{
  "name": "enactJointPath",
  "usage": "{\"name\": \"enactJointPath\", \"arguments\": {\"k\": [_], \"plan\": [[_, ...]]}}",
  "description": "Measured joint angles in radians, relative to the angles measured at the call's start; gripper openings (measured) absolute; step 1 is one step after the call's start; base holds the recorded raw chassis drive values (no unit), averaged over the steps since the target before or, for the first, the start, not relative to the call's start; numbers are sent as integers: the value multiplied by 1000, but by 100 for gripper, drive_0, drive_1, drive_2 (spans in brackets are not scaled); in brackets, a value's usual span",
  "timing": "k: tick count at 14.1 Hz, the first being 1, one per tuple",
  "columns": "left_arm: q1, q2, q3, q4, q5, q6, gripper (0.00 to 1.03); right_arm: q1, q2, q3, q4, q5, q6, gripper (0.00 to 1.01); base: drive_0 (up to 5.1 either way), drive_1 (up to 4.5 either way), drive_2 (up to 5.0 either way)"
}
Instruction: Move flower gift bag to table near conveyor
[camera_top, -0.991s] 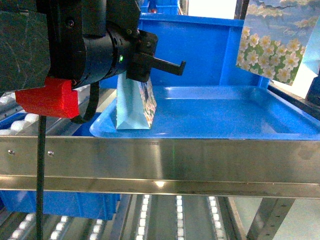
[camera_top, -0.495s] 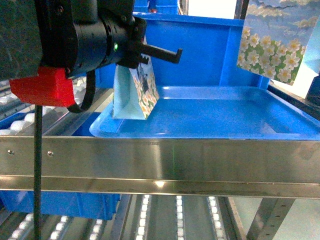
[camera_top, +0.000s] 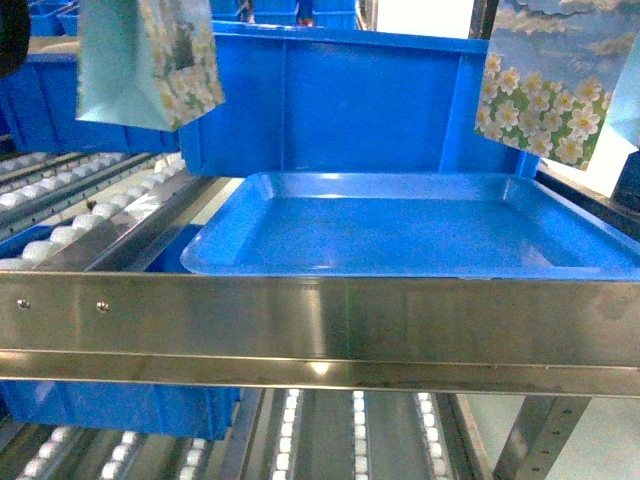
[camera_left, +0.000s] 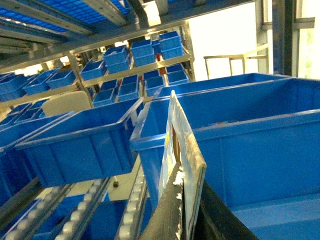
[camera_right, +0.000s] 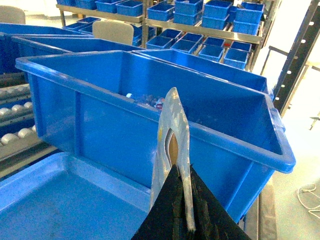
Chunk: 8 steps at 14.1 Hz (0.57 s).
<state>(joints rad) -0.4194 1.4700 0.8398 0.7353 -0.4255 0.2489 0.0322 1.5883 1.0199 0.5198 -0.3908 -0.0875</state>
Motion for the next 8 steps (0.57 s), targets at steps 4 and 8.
{"name": "enactJointPath", "arguments": {"k": [4,8], "plan": [[24,-25,-39,-16,-16,5,2,0,0,0,-1,0,0,2,0,0,0],[21,-24,-39,-17,-12,5,2,-1,0,0,3,1,0,2,-203,-159,379]]}}
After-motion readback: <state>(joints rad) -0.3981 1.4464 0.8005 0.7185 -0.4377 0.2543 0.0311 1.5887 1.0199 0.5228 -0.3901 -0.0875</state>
